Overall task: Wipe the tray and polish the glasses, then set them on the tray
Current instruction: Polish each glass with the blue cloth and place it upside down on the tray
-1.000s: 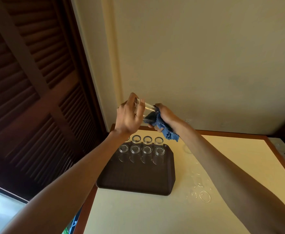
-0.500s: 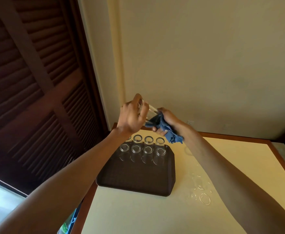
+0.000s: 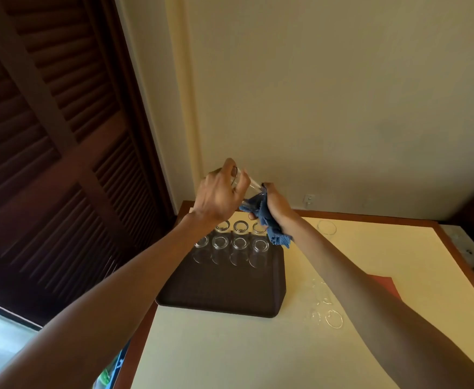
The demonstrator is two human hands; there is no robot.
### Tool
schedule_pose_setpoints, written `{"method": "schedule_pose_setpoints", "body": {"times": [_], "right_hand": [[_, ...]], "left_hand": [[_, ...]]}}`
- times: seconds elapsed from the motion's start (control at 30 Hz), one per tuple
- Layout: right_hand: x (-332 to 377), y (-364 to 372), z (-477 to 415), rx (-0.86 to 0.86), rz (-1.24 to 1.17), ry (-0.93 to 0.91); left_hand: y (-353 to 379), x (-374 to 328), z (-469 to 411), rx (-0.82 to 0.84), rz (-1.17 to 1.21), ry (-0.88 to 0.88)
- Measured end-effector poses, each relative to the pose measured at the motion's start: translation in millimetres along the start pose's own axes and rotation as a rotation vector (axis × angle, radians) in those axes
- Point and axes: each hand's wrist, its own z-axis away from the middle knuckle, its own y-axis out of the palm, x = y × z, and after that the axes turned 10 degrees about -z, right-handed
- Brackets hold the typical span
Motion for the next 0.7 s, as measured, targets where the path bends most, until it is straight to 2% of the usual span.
{"method": "schedule_pose_setpoints", "body": {"times": [0.07,0.13,0.33,0.5,0.7], "right_hand": [[-12,-4,-4,-0.012,-0.03,0.007],[-26,-8,-9,-0.013,-0.083,0.03],[-76,-24,-7,-0.126,-0.255,0.231],[-119,-27,-16,-0.199,-0.402,0.347],[-158,-26,-25,-0.248,-0.384,0.435]], "left_hand": [[3,3,7,-0.001,-0.045,0.087],[2,3,12,0.005,-0.049,0.079],[12,38,42,0.117,-0.024,-0.065],[44,77,90,0.304,-0.058,-0.152],[82,112,144,0.436,-0.051,-0.26]]}}
